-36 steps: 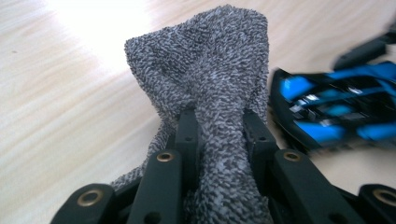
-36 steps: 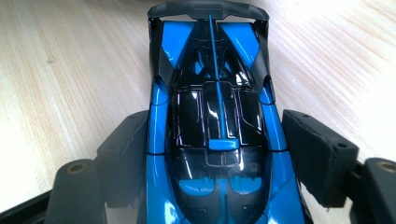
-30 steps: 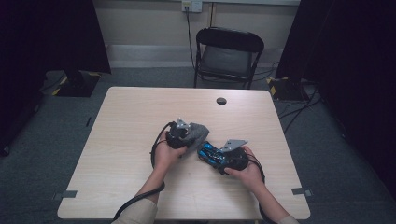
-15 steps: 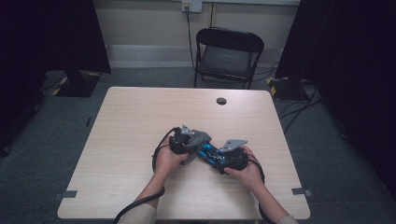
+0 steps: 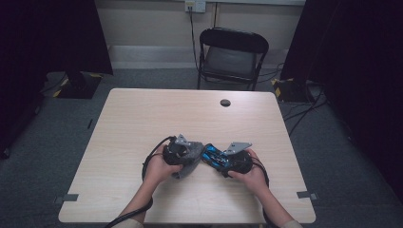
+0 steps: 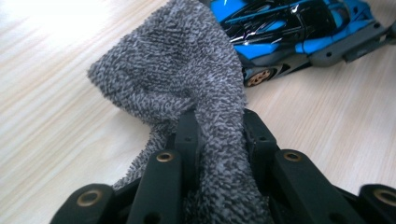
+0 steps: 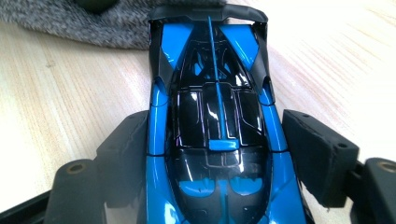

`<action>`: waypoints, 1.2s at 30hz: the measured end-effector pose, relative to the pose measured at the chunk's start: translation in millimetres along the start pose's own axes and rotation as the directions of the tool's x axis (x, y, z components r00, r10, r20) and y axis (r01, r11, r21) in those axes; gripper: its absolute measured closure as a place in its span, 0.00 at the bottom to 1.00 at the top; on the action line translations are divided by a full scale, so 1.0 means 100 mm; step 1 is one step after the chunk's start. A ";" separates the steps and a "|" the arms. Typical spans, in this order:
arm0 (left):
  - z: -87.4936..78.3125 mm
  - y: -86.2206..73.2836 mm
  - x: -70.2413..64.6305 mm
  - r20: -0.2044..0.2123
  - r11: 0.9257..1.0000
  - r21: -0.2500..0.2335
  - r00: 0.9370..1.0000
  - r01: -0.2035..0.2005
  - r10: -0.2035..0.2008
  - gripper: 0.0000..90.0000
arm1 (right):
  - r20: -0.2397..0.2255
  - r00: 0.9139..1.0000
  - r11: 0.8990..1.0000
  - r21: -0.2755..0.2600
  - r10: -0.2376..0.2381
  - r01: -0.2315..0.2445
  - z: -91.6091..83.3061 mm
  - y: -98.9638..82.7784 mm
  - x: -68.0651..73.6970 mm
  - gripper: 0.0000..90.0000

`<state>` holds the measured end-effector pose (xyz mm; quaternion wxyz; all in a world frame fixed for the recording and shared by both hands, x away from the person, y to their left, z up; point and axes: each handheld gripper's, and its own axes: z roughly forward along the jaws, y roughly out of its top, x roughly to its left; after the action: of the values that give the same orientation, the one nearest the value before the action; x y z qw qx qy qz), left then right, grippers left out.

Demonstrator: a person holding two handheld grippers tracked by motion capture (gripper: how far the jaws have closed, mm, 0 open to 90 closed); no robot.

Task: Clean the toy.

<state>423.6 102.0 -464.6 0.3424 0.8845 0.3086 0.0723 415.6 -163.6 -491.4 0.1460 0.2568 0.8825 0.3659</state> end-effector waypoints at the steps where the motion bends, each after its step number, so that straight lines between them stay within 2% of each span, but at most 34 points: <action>1: -0.02 0.00 0.02 -0.018 1.000 -0.010 1.000 0.010 -0.011 0.80 | 0.002 1.000 1.000 -0.001 0.000 0.000 0.00 0.00 0.00 0.29; 4: -0.06 0.04 0.10 -0.075 0.998 -0.056 0.996 0.038 -0.042 0.80 | 0.002 1.000 1.000 -0.003 0.002 -0.002 0.01 0.00 0.00 0.29; 7: -0.02 0.09 0.18 -0.106 0.993 -0.100 0.991 0.069 -0.080 0.80 | 0.002 1.000 1.000 -0.006 0.004 -0.004 0.01 0.00 0.00 0.29; 8: 0.00 0.11 0.20 -0.120 0.993 -0.103 0.990 0.065 -0.077 0.80 | 0.001 1.000 1.000 -0.007 0.004 -0.004 0.01 0.00 0.00 0.29; 10: 0.06 0.16 0.23 -0.113 0.991 -0.110 0.989 0.078 -0.090 0.79 | 0.002 1.000 1.000 -0.008 0.004 -0.004 0.01 0.00 0.00 0.29; 13: 0.20 0.22 0.23 -0.105 0.995 -0.084 0.993 0.051 -0.060 0.79 | 0.000 1.000 1.000 -0.010 0.002 -0.002 0.01 0.00 0.00 0.29; 17: 0.34 0.25 0.17 -0.041 0.999 -0.025 0.999 0.032 -0.033 0.79 | -0.002 1.000 1.000 -0.011 0.004 -0.004 0.01 0.00 0.00 0.29; 23: 0.29 0.22 0.13 -0.008 1.000 -0.010 1.000 0.013 -0.013 0.80 | -0.001 1.000 1.000 -0.007 0.002 -0.002 0.01 0.00 0.00 0.29; 29: 0.24 0.14 0.11 -0.017 0.999 -0.029 1.000 0.025 -0.025 0.80 | -0.001 1.000 1.000 0.020 0.011 -0.011 0.02 0.04 0.00 0.28; 33: 0.24 0.13 0.10 -0.020 0.999 -0.036 1.000 0.023 -0.024 0.79 | -0.006 1.000 0.998 0.052 -0.017 0.018 0.06 0.12 -0.02 0.19; 34: 0.24 0.13 0.10 -0.025 0.999 -0.034 1.000 0.019 -0.020 0.79 | -0.020 0.999 0.997 0.066 -0.025 0.026 0.10 0.15 -0.02 0.17; 36: 0.24 0.12 0.10 -0.023 0.999 -0.036 0.999 0.024 -0.025 0.79 | -0.020 0.999 0.994 0.097 -0.045 0.047 0.15 0.22 -0.01 0.17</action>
<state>445.4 87.8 -475.8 0.3553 0.8736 0.3219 0.0838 430.8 -142.8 -486.2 0.1337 0.2398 0.9063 0.3214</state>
